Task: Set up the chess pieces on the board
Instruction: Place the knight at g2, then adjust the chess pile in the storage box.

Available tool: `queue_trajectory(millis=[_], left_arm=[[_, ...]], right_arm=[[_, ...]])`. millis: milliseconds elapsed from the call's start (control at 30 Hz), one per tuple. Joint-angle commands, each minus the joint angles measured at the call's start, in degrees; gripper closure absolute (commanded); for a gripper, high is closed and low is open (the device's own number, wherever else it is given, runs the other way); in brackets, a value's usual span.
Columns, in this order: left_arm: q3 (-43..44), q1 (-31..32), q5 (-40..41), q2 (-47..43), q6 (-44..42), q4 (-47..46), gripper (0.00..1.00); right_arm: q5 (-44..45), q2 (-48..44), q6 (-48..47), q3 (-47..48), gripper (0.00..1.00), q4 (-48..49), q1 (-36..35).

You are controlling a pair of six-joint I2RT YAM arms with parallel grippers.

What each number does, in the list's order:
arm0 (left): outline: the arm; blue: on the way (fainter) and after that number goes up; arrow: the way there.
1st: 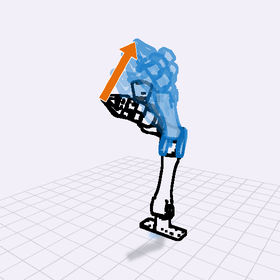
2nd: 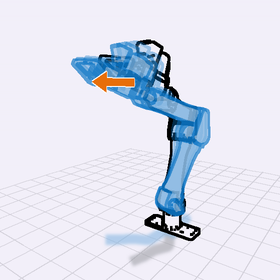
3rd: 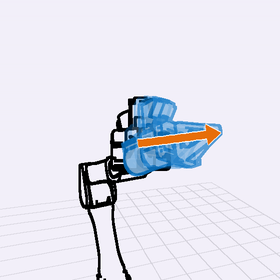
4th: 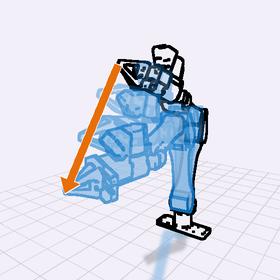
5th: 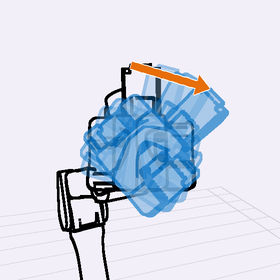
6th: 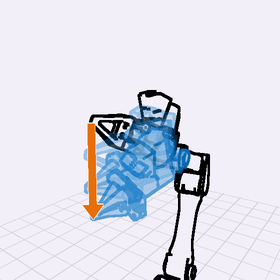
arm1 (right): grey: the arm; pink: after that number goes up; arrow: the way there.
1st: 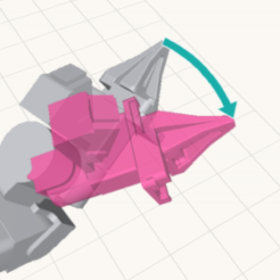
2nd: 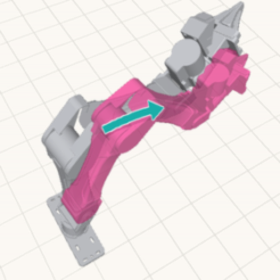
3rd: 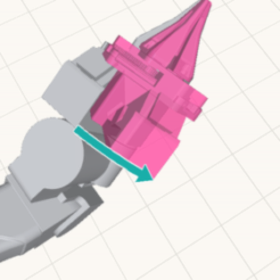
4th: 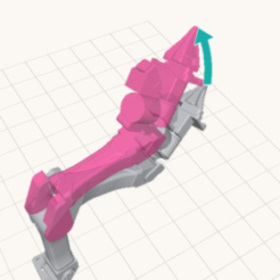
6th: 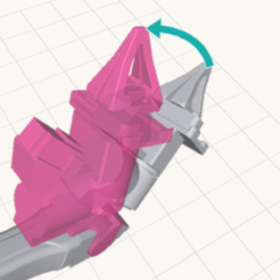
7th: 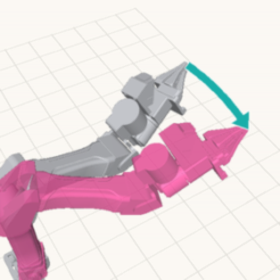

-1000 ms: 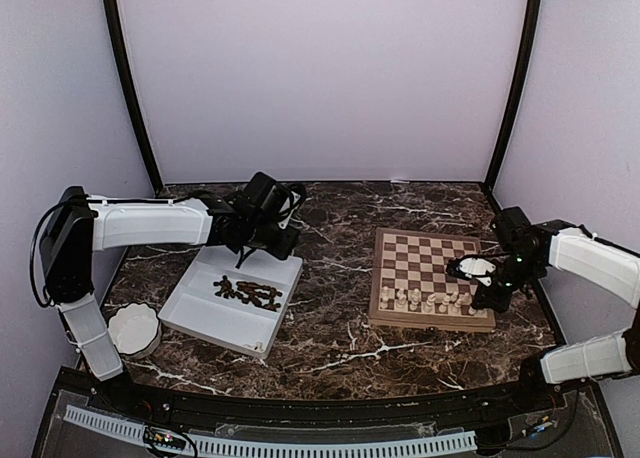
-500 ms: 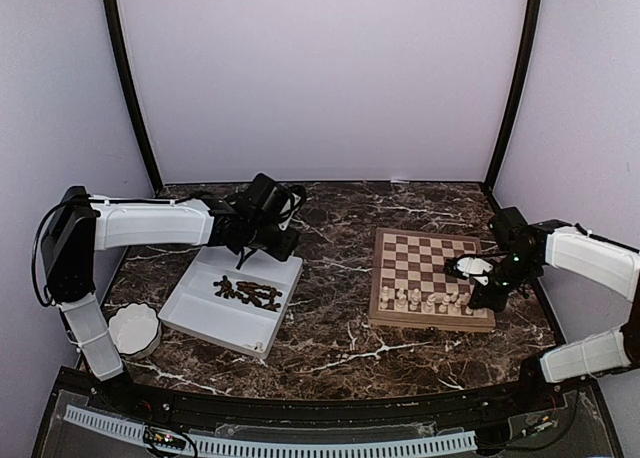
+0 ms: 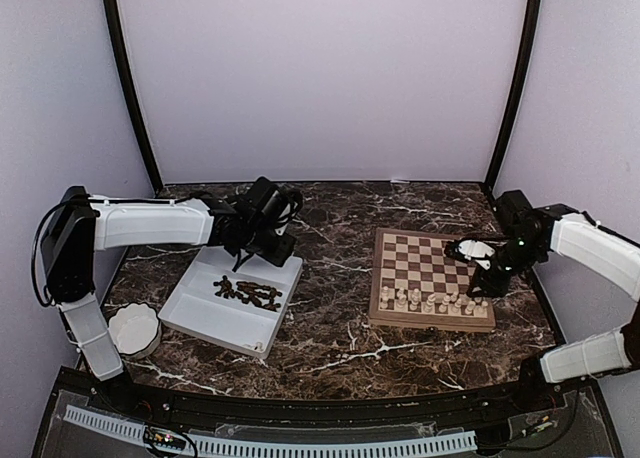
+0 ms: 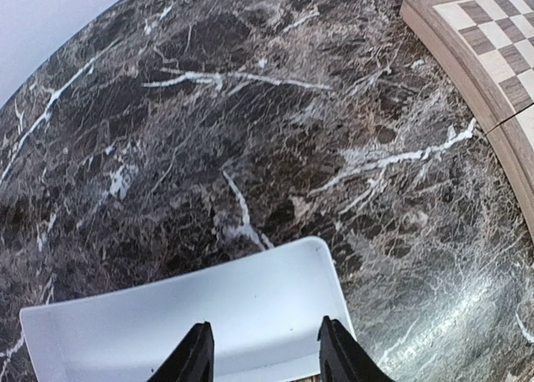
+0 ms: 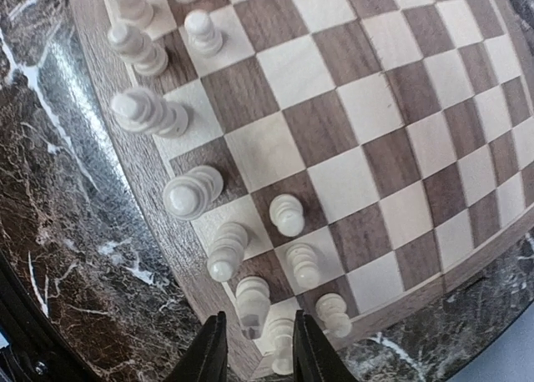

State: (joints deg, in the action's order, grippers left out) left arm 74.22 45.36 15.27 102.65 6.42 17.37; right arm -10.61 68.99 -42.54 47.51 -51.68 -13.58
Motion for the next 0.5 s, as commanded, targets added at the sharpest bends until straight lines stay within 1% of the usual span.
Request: queue_trajectory(millis=[0, 33, 67, 100, 133, 167, 200, 233, 267, 300, 367, 467], left_arm=[[-1.59, -0.19, -0.72, -5.11, 8.15, 9.57, 0.54], [-2.4, -0.23, -1.05, -6.33, 12.23, 11.18, 0.53], [-3.24, -0.27, -1.5, -6.63, 14.51, 15.85, 0.53], [-3.48, -0.27, -1.92, -7.1, 19.49, 18.45, 0.54], [-4.3, -0.27, -3.49, -7.37, 21.66, 23.05, 0.56], [-5.16, -0.23, -4.46, -8.56, 25.32, 24.82, 0.57], [-7.47, -0.2, -6.15, -9.46, 27.16, 27.13, 0.58], [-9.07, -0.11, -7.02, -12.14, 30.15, 27.73, 0.58], [-12.2, -0.01, -8.26, -13.67, 31.51, 28.74, 0.59], [-13.63, -0.01, -8.69, -16.86, 33.92, 29.37, 0.59], [-17.31, 0.06, -9.58, -20.79, 35.98, 31.08, 0.59], [-20.61, 0.01, -8.89, -22.8, 37.03, 35.7, 0.57]], right_arm=[[-4.34, -1.17, 2.0, 6.78, 0.7, -2.27, 0.03], [-5.47, -0.63, 2.77, 7.67, 0.69, -1.73, 0.12], [-6.94, -0.09, 3.69, 8.26, 0.69, -1.07, 0.14], [-9.33, 0.49, 4.56, 8.74, 0.69, 0.0, 0.14], [-10.78, 0.97, 5.78, 9.04, 0.69, 1.13, 0.09], [-12.56, 1.64, 6.73, 9.48, 0.68, 1.97, 0.05], [-14.14, 2.36, 7.57, 10.09, 0.68, 2.7, 0.05], [-15.23, 3.12, 8.3, 10.87, 0.67, 3.26, 0.05], [-16.12, 3.94, 8.88, 11.4, 0.67, 3.95, 0.05], [-16.73, 4.63, 9.38, 11.93, 0.67, 4.48, -0.03], [-17.69, 5.97, 9.54, 12.63, 0.66, 5.3, -0.04], [-17.86, 7.96, 9.36, 13.07, 0.66, 6.22, -0.17]])
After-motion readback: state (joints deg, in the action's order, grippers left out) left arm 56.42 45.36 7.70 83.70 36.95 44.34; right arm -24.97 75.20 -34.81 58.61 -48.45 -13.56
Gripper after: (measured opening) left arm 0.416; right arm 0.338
